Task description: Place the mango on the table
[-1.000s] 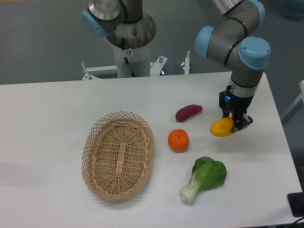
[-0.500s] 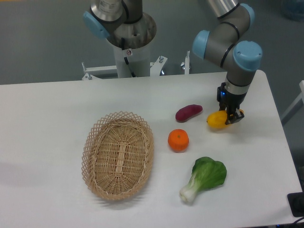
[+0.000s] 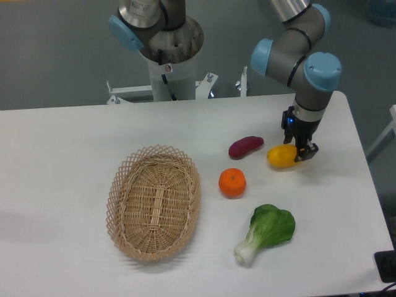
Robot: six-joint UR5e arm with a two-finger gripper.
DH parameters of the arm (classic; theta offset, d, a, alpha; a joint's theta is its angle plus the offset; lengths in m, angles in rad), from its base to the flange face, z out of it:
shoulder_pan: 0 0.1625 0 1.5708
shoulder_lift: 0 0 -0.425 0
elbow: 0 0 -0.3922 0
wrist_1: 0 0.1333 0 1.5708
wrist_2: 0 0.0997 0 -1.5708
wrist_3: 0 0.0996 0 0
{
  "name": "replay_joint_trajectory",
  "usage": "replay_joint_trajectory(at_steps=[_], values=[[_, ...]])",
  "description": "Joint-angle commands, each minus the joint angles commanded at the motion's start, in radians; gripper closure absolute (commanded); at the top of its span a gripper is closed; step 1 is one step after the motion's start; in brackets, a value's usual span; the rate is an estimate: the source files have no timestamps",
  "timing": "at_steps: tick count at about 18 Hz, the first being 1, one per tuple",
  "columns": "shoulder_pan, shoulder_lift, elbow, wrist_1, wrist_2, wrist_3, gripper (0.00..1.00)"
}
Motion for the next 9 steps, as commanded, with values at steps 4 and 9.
replay_joint_trajectory(at_steps=[4, 9], values=[[-0.017, 0.020, 0.057, -0.017, -0.032, -0.100, 0.00], [-0.064, 0.023, 0.181, -0.116, -0.031, -0.227, 0.00]])
